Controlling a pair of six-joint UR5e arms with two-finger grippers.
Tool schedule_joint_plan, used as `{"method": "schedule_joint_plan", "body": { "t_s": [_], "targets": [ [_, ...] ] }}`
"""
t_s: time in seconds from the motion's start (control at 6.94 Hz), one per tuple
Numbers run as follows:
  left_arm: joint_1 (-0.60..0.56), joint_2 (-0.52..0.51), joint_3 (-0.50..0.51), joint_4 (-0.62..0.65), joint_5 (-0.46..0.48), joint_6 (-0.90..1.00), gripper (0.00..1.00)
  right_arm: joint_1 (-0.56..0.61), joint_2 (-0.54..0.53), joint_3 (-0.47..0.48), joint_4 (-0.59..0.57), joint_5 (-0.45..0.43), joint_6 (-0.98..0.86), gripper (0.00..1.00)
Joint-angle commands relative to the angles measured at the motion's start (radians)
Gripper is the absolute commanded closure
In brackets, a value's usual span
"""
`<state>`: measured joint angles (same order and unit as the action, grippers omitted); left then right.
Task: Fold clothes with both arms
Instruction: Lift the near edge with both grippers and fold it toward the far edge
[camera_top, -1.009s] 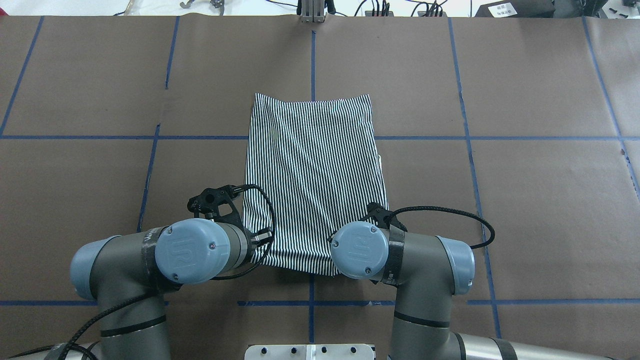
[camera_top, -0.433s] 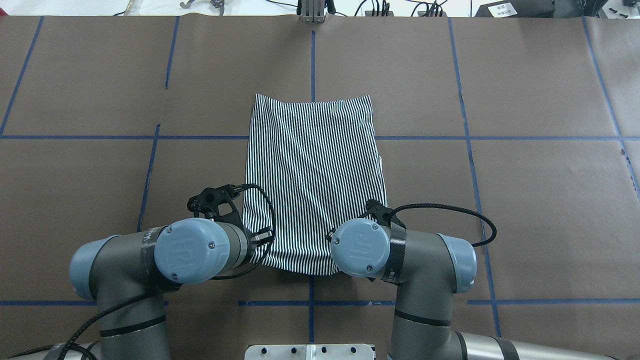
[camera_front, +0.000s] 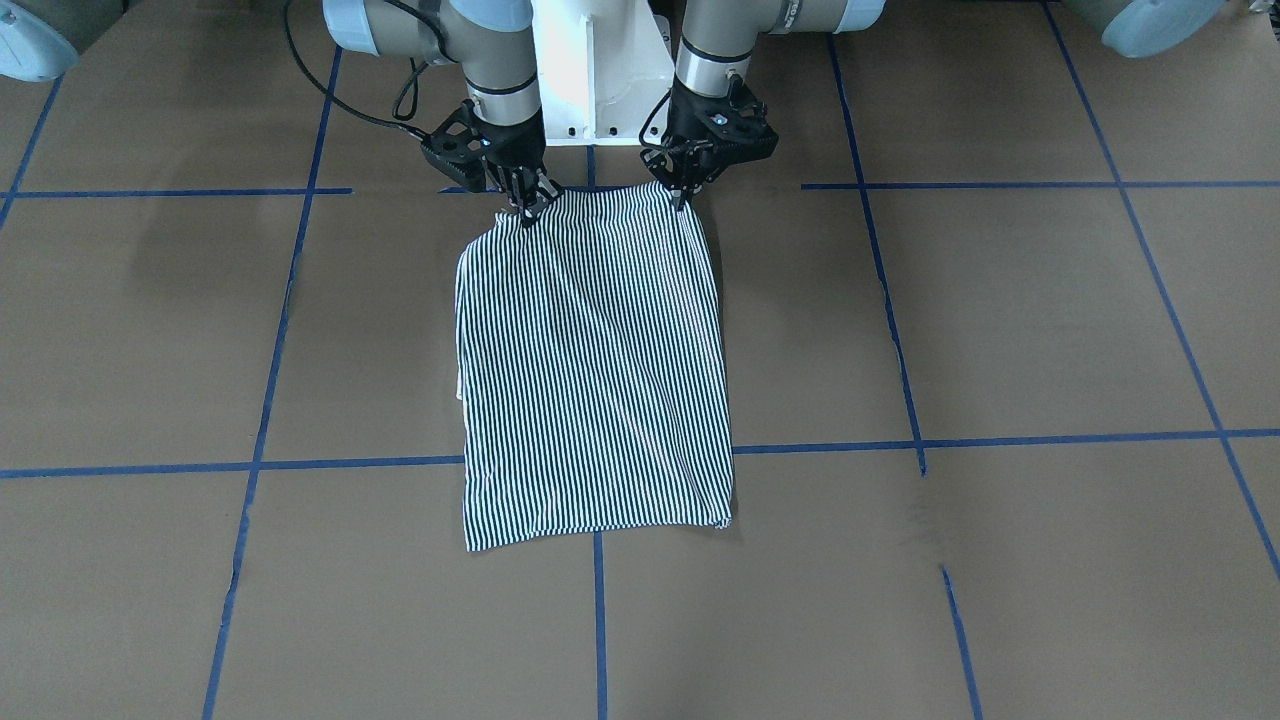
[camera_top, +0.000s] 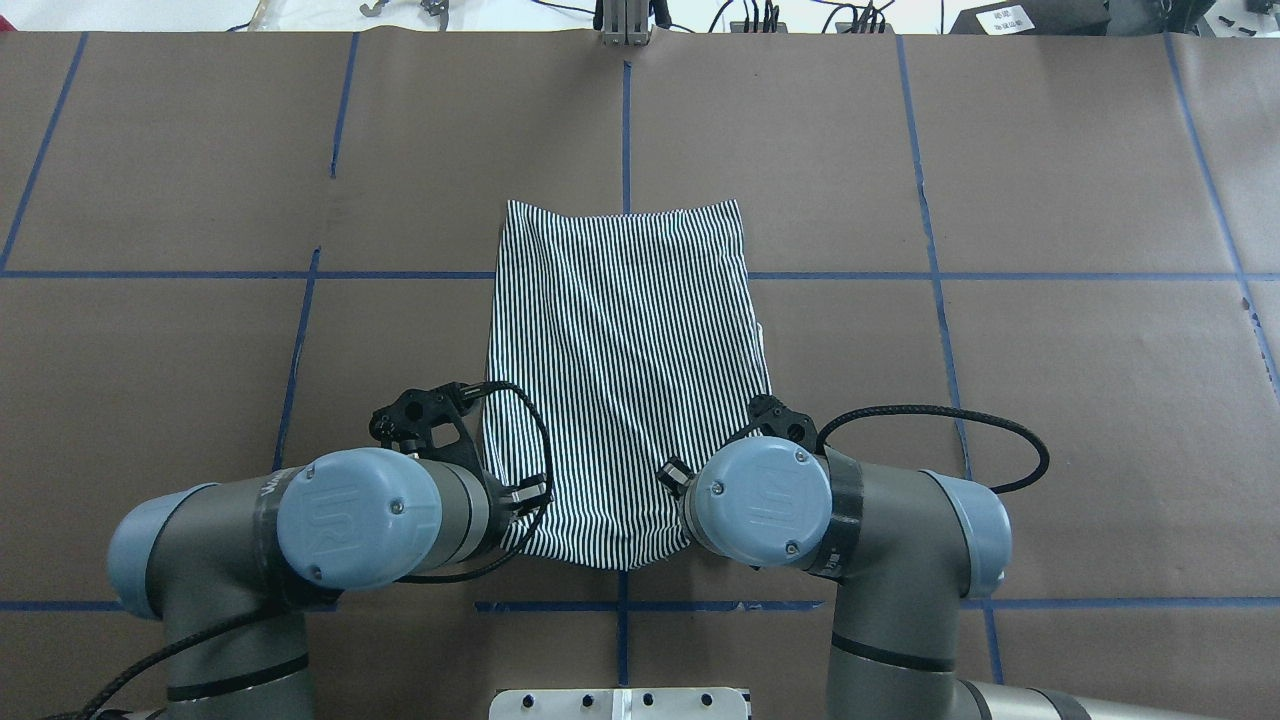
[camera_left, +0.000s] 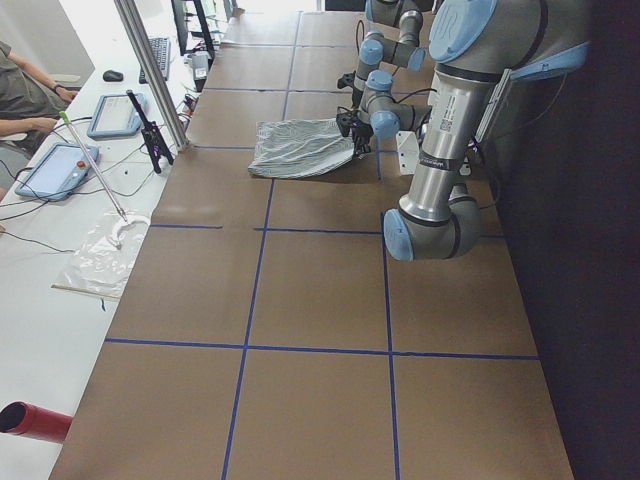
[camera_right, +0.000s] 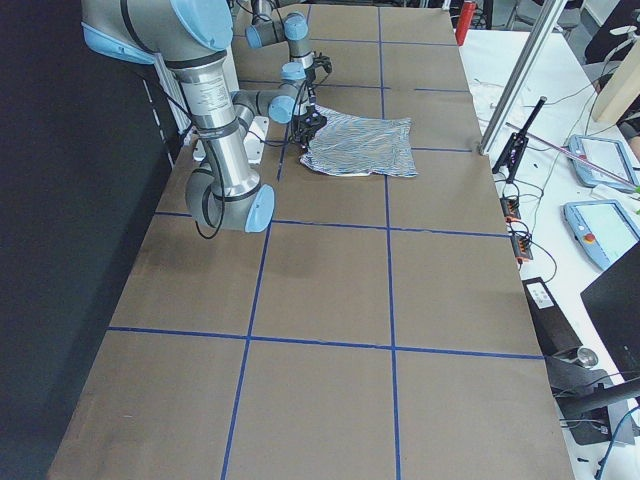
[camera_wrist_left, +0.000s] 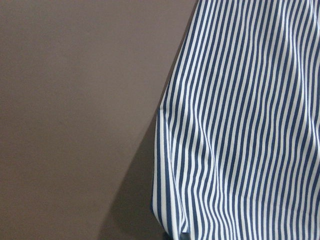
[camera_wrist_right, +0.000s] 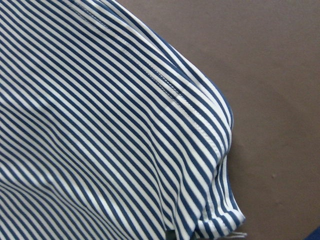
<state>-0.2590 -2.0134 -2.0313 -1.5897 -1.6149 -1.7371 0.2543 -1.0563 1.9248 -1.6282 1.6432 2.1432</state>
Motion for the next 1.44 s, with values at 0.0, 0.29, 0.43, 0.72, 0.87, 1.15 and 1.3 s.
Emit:
{"method": "schedule_joint_plan", "body": {
  "t_s": [0.0,0.29,0.43,0.72,0.87,1.15,1.3],
  "targets": [
    [0.096,0.059,-0.114,0.007,-0.007,-0.056,1.0,-0.07,-0.028,0.101,0.001,-0.008,-0.005,1.0],
    [0.127,0.071,-0.15,0.013,-0.008,-0.075,1.0,-0.093,-0.021,0.1,0.002,-0.01,-0.021,1.0],
    [0.113,0.07,-0.147,0.013,-0.008,-0.065,1.0,-0.064,-0.014,0.095,0.004,-0.014,-0.098,1.0],
    [-0.053,0.053,-0.138,0.013,-0.029,-0.056,1.0,0.086,0.001,0.079,0.071,-0.005,-0.159,1.0],
    [-0.148,0.035,-0.112,0.005,-0.104,-0.008,1.0,0.152,0.071,-0.003,0.071,-0.002,-0.186,1.0],
    [-0.264,-0.04,0.046,-0.022,-0.117,0.042,1.0,0.25,0.21,-0.265,0.222,0.013,-0.189,1.0],
    [-0.284,-0.041,0.115,-0.101,-0.117,0.05,1.0,0.273,0.257,-0.384,0.293,0.015,-0.199,1.0]
  ]
}}
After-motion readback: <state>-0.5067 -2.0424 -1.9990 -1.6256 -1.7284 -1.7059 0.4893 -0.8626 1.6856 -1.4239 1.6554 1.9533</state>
